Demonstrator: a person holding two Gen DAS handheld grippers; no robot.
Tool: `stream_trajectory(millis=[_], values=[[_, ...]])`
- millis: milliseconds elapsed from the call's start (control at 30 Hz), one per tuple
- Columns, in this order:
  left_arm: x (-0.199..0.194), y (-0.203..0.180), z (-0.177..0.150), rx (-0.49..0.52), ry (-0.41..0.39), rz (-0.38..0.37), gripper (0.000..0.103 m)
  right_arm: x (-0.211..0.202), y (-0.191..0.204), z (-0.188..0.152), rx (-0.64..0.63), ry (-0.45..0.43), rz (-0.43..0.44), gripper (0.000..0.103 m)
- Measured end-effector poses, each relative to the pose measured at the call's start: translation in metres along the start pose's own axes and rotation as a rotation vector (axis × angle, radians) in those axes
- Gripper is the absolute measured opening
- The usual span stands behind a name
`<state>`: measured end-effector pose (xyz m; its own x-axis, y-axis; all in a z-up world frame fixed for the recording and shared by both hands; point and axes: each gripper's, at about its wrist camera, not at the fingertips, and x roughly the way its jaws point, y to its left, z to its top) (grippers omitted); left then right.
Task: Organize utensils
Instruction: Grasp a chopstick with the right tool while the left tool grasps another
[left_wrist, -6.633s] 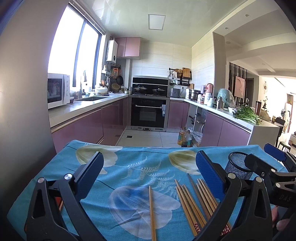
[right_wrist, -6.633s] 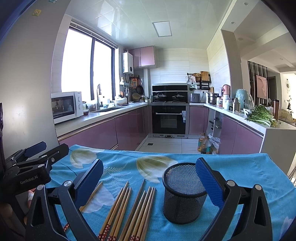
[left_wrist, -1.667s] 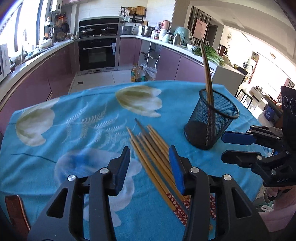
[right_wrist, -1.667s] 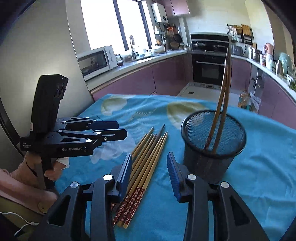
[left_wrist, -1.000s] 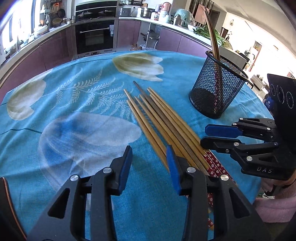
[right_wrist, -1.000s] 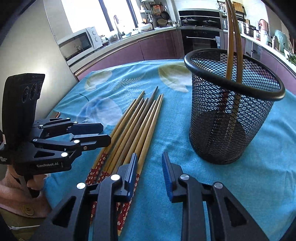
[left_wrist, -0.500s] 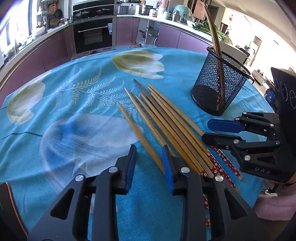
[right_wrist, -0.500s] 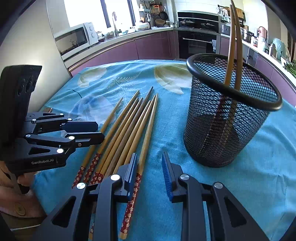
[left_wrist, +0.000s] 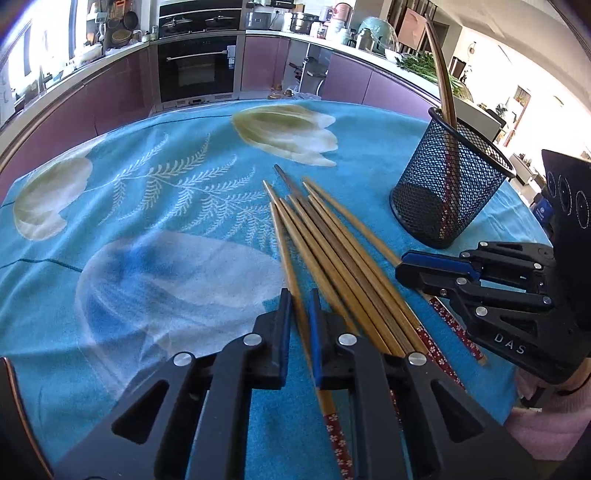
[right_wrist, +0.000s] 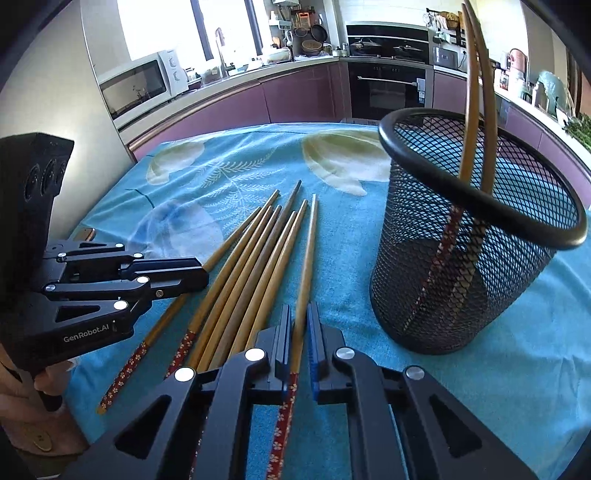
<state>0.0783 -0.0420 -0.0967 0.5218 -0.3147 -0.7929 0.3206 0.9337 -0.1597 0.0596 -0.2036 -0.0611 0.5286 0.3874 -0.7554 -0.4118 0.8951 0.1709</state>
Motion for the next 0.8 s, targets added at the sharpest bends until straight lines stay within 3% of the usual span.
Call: stream_trajectory(millis=[200,333,800], values=[[-0.011,0.002,-0.002,-0.023,-0.025,-0.025,0.007,-0.013,0.003,-0.001,-0.018,-0.025,0.042,0.006],[-0.010,-0.002,-0.005,-0.001,-0.011,-0.042,0.007,-0.012,0.006,-0.003,-0.046,0.011,0.066,0.006],[0.001,0.000,-0.004,0.020,0.031,-0.055,0.011,0.004,0.011,0.003,-0.075,0.036,0.038,0.008]])
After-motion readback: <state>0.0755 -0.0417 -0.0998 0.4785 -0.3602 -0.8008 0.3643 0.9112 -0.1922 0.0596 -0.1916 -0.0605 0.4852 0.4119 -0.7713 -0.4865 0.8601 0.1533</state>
